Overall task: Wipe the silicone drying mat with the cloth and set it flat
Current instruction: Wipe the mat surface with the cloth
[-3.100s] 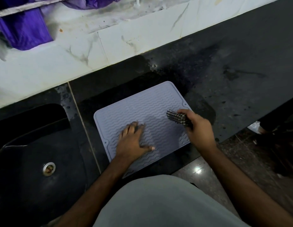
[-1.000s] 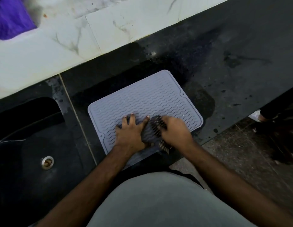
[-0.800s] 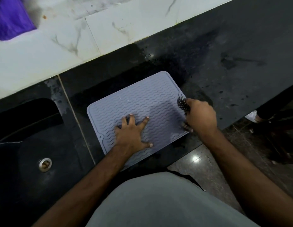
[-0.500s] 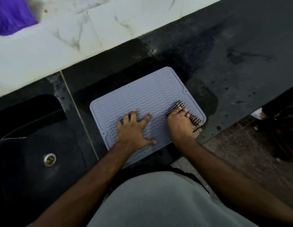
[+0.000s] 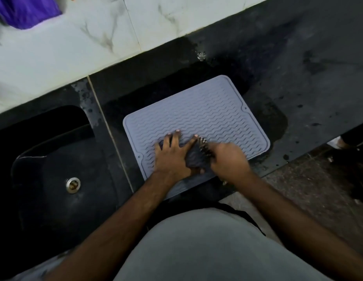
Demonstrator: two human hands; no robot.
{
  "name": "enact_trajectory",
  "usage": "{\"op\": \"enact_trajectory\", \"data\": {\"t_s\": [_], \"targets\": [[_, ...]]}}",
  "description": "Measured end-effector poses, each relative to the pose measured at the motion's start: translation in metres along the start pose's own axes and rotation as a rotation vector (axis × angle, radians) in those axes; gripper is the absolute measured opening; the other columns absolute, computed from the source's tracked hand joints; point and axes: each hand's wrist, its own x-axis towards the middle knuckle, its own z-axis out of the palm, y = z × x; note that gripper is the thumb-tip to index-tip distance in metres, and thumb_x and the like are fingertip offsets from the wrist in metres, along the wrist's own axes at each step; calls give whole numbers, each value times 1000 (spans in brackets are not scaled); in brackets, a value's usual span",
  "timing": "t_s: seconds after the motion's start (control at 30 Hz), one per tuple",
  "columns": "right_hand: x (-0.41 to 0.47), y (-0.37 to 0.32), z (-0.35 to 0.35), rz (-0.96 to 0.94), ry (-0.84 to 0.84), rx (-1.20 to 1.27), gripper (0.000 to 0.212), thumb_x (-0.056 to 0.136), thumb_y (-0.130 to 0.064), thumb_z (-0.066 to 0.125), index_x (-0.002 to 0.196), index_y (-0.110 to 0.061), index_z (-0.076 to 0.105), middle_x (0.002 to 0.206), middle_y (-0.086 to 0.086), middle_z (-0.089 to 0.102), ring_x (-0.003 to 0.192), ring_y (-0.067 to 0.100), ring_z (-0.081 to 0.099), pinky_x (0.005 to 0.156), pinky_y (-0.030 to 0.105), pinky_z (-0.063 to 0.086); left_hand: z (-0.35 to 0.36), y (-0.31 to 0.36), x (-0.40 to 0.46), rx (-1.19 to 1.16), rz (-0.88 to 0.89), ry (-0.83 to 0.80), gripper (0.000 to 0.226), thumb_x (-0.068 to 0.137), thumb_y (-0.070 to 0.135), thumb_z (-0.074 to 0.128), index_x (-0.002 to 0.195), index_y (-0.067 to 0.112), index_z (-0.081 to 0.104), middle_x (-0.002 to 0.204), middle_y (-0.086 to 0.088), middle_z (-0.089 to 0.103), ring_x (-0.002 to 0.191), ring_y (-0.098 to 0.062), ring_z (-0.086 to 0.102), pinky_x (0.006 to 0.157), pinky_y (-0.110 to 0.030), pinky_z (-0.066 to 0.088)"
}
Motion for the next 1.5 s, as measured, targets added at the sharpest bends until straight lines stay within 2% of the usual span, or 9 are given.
{"op": "enact_trajectory", "data": {"t_s": [0.1, 0.27, 0.4, 0.57, 0.8, 0.9, 1.03, 1.23, 1.5], "targets": [[4, 30, -32, 110, 102, 339, 20, 91, -17, 62, 110, -16, 68, 96, 3, 71, 92, 18, 66, 77, 24, 46, 2, -5, -4, -43, 40, -2, 117, 62, 99, 42, 155, 50, -8, 167, -10, 0, 151, -38, 7, 115, -66, 13], [11, 67, -39, 214, 386, 91, 34, 86, -16, 58, 119, -20, 65, 99, 12, 69, 94, 34, 62, 74, 41, 56, 6, -23, -23, -67, 65, 81, 114, 64, 102, 30, 158, 44, 5, 166, -10, 11, 152, -31, 11, 119, -60, 12], [23, 68, -8, 123, 263, -252, 37, 85, -8, 56, 121, -14, 61, 106, 15, 53, 95, 37, 55, 68, 45, 55, 19, -43, -44, -87, 23, 190, 116, 63, 104, 26, 158, 37, 21, 164, -8, 23, 150, -30, 20, 120, -59, 14], [20, 24, 34, 93, 168, -316, 30, 84, -1, 54, 113, 6, 58, 107, 26, 57, 79, 43, 62, 63, 47, 54, 33, -48, -54, -193, 19, 137, 118, 64, 100, 36, 159, 41, 2, 169, -1, -2, 155, -26, -3, 123, -55, 1], [3, -36, 61, -91, 32, -379, 44, 64, -9, 74, 103, 6, 64, 92, 22, 62, 60, 34, 65, 47, 36, 53, 38, -48, -49, -208, 2, 185, 124, 57, 100, 45, 160, 39, 13, 169, -1, 8, 155, -26, 6, 123, -56, 8], [3, -44, 61, -153, -50, -305, 45, 69, -13, 73, 109, 5, 61, 105, 24, 60, 71, 39, 67, 58, 41, 56, 38, -48, -50, -180, -4, 184, 124, 56, 98, 44, 160, 37, 16, 169, -2, 11, 155, -27, 9, 122, -56, 13], [8, -19, 54, -158, 75, -202, 34, 82, -11, 63, 114, -2, 61, 114, 20, 59, 87, 40, 65, 67, 43, 55, 31, -49, -50, -139, -5, 107, 125, 58, 100, 42, 160, 39, 1, 170, -1, -4, 155, -27, -2, 122, -58, 8], [4, 24, 42, -124, 120, -273, 52, 89, -15, 61, 139, -19, 50, 109, 12, 52, 94, 32, 58, 63, 42, 53, 30, -54, -64, -142, -18, 89, 116, 68, 96, 42, 159, 41, -5, 169, 5, -13, 155, -23, -8, 124, -54, 8], [1, -39, 57, -132, 75, -30, 42, 89, -19, 55, 127, -2, 51, 126, 19, 53, 101, 37, 61, 85, 43, 51, 33, -53, -67, -140, -24, 123, 112, 69, 93, 43, 160, 38, 9, 170, 1, 3, 155, -26, 7, 123, -53, 16]]}}
